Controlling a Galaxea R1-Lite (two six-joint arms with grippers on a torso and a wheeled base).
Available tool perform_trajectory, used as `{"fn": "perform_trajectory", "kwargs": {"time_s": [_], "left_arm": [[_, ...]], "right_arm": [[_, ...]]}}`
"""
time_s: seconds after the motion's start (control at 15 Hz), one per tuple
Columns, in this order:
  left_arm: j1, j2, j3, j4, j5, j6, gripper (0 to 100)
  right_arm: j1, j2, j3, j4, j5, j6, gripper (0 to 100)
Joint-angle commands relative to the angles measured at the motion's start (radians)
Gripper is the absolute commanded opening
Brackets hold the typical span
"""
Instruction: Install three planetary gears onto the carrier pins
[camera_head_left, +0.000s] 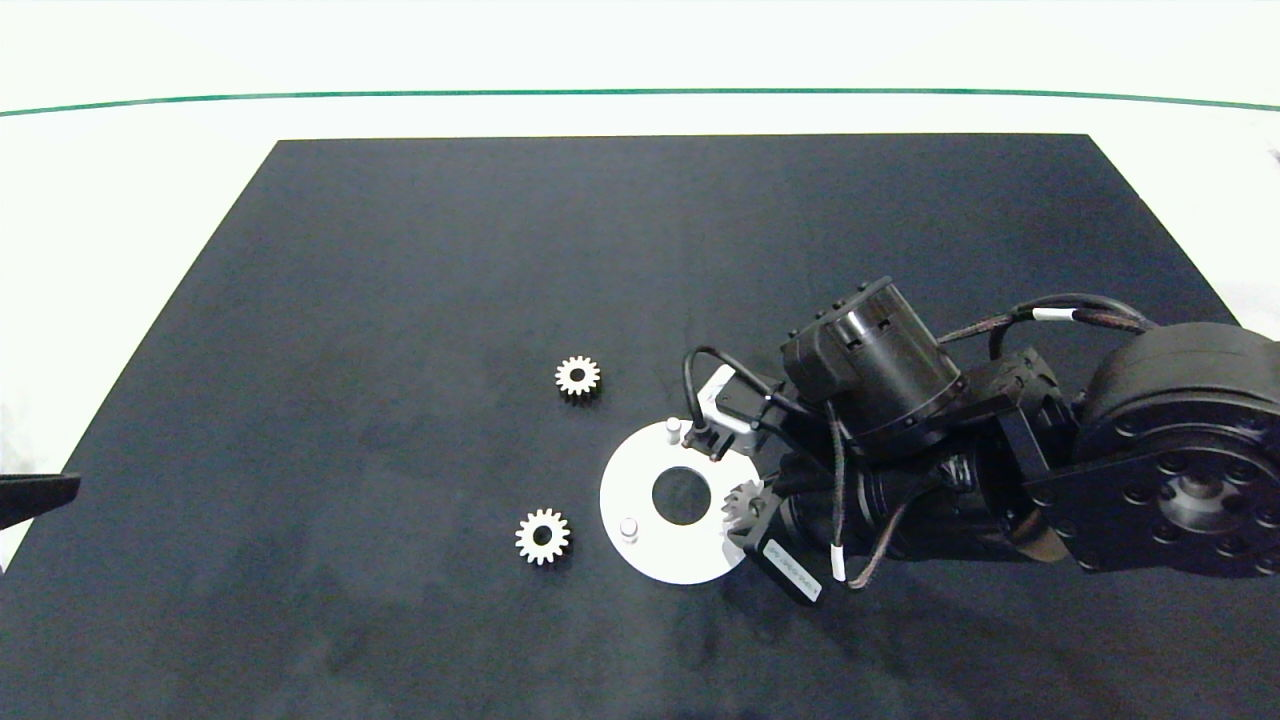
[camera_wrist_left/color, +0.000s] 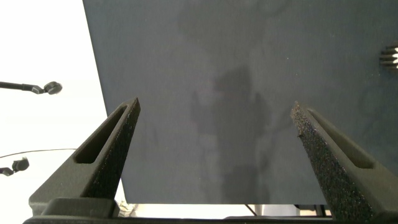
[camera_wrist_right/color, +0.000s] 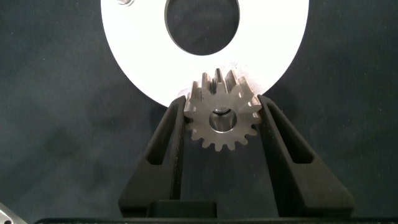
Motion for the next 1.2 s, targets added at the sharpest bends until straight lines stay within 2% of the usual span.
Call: {"fn": "perform_trajectory", "kwargs": {"time_s": [0.07, 0.13, 0.2, 0.8, 0.93, 1.0, 1.13, 1.2], "left_arm": [[0.000, -0.001, 0.000, 0.005, 0.000, 0.002, 100], [0.000, -0.001, 0.000, 0.005, 0.000, 0.002, 100], [0.000, -0.001, 0.000, 0.005, 0.000, 0.002, 100], [0.000, -0.004, 0.000, 0.005, 0.000, 0.002, 100], [0.002, -0.002, 0.000, 0.005, 0.002, 0.002, 100], [0.002, -0.002, 0.002, 0.005, 0.000, 0.002, 100], [0.000, 0.001, 0.014, 0.005, 0.000, 0.002, 100], [0.002, 0.019, 0.019, -0.009, -0.005, 0.006, 100]], "right_arm": [[0.000, 0.001, 0.000, 0.001, -0.003, -0.002, 25], [0.001, 0.001, 0.000, 0.001, -0.003, -0.003, 25], [0.001, -0.001, 0.000, 0.001, -0.003, -0.003, 100], [0.003, -0.027, -0.005, 0.001, -0.004, -0.003, 100], [0.003, -0.082, 0.003, 0.003, -0.034, -0.003, 100], [0.003, -0.116, 0.013, 0.003, -0.035, -0.002, 100], [-0.007, -0.214, 0.061, 0.003, -0.035, 0.007, 100], [-0.031, -0.321, 0.121, 0.000, -0.032, 0.047, 100]]}}
